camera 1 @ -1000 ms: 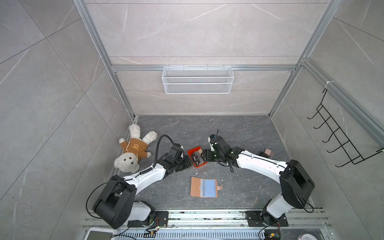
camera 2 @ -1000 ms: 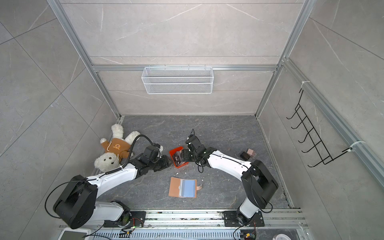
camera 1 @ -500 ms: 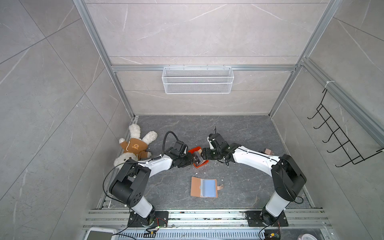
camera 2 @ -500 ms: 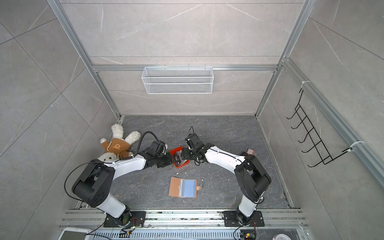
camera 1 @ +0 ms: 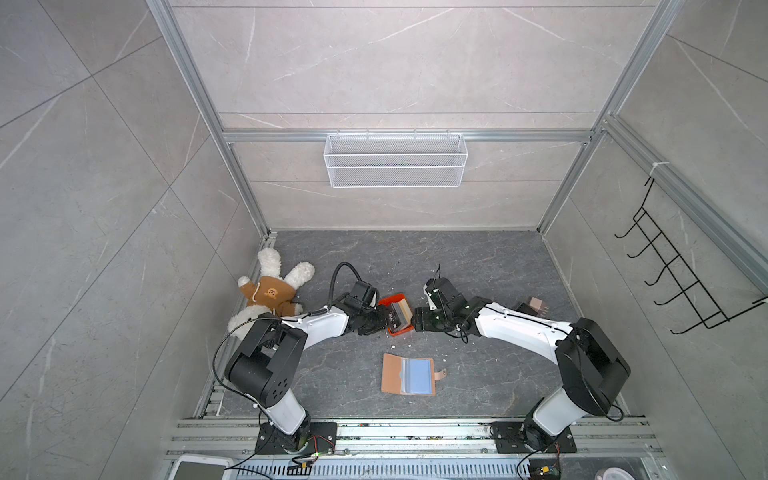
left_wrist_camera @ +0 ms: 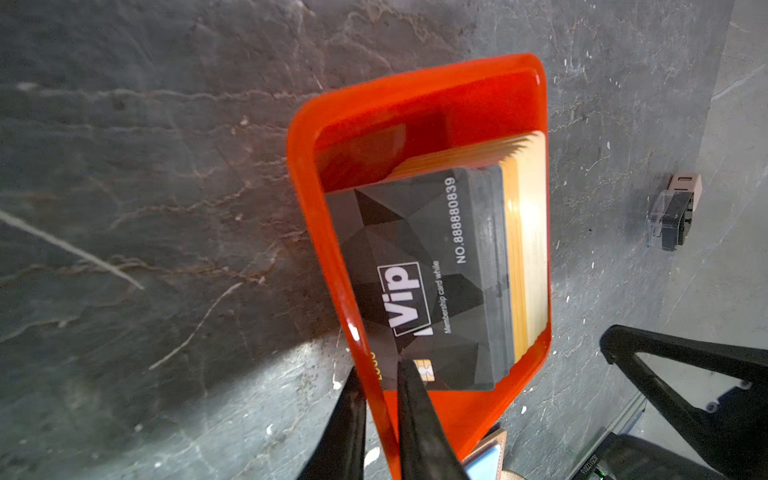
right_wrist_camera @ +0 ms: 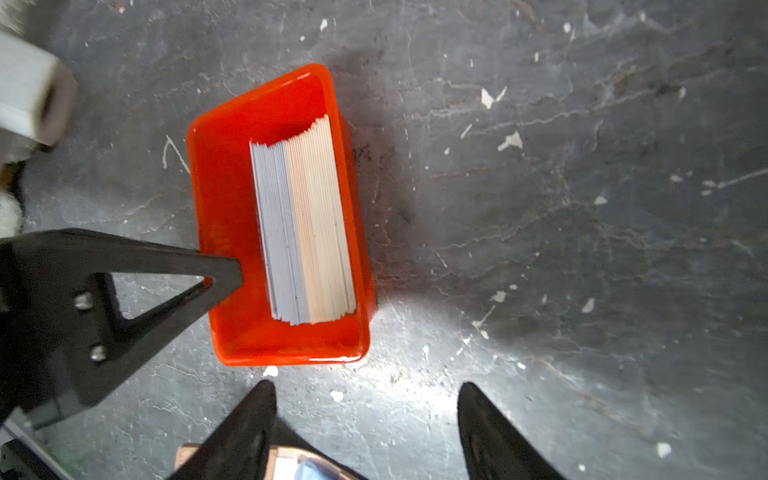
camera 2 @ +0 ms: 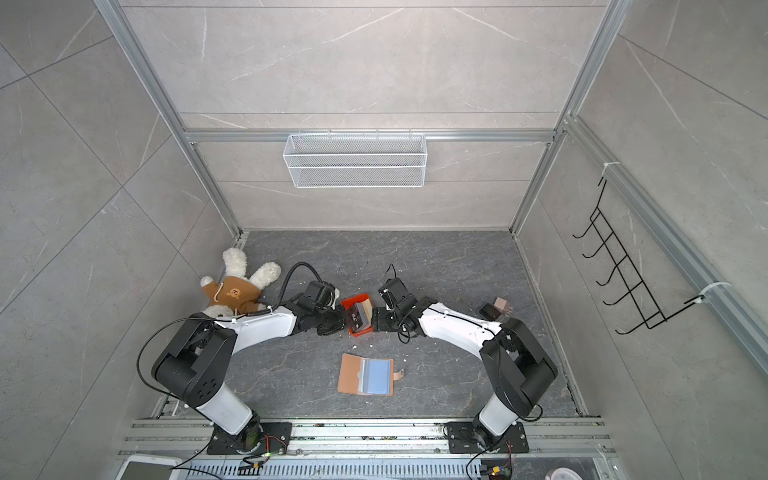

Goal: Put the credit cards into the card holder

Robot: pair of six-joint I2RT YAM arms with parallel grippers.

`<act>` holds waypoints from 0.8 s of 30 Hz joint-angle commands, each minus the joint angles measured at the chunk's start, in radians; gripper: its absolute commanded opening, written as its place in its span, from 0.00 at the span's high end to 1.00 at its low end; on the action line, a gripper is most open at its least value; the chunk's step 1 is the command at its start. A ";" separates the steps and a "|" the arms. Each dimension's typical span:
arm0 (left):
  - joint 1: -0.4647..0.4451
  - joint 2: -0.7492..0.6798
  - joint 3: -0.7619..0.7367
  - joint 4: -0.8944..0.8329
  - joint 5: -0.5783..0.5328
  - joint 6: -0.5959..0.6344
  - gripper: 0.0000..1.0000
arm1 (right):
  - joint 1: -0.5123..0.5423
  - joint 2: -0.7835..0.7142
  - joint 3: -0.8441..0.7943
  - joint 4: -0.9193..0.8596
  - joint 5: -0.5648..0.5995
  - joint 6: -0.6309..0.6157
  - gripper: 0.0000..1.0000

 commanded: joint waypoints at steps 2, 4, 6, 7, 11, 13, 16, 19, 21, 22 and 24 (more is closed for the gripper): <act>-0.040 0.006 0.028 -0.027 0.012 0.009 0.85 | 0.005 -0.050 -0.039 0.025 0.000 0.025 0.29; -0.058 0.009 0.032 -0.035 0.002 0.004 0.86 | 0.008 -0.064 -0.057 0.032 -0.002 0.030 0.30; -0.075 0.012 0.035 -0.040 -0.007 -0.004 0.87 | 0.008 -0.076 -0.074 0.038 -0.003 0.039 0.30; -0.083 0.012 0.035 -0.040 -0.011 -0.011 0.87 | 0.009 -0.082 -0.083 0.043 -0.003 0.044 0.30; -0.117 0.012 0.035 -0.037 -0.031 -0.042 0.86 | 0.009 -0.085 -0.103 0.055 0.000 0.063 0.29; -0.129 0.012 0.032 -0.029 -0.036 -0.072 0.84 | 0.010 -0.078 -0.109 0.065 -0.003 0.070 0.29; -0.140 -0.006 0.025 -0.021 -0.041 -0.102 0.78 | 0.012 -0.078 -0.114 0.076 -0.006 0.077 0.29; -0.146 -0.042 0.019 -0.025 -0.054 -0.111 0.72 | 0.013 -0.083 -0.116 0.078 -0.002 0.080 0.29; -0.146 -0.072 0.019 -0.046 -0.070 -0.106 0.70 | 0.013 -0.084 -0.114 0.078 0.000 0.081 0.30; -0.145 -0.085 0.021 -0.059 -0.080 -0.100 0.70 | 0.012 -0.083 -0.114 0.078 -0.001 0.081 0.30; -0.145 -0.111 0.034 -0.099 -0.099 -0.080 0.70 | 0.013 -0.082 -0.113 0.081 -0.004 0.080 0.30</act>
